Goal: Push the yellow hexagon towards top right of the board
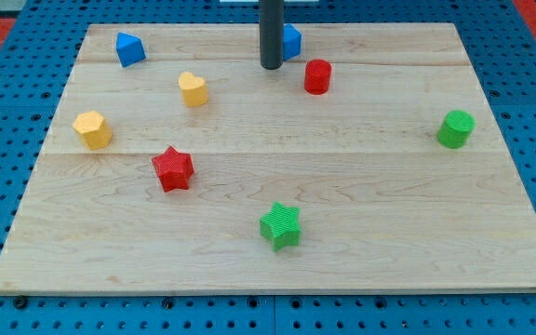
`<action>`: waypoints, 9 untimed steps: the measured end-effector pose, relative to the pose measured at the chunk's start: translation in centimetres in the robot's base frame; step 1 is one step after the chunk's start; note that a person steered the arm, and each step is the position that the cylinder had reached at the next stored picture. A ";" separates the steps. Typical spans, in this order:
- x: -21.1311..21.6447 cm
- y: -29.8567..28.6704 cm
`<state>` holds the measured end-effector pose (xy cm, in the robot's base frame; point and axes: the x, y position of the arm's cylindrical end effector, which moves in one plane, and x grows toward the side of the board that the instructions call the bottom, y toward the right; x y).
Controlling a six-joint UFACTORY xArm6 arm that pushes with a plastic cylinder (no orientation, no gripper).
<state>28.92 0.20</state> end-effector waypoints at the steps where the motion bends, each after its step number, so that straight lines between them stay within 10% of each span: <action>1: 4.0 0.6; 7: 10.8 11.4; 9: 20.7 12.4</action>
<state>49.60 12.62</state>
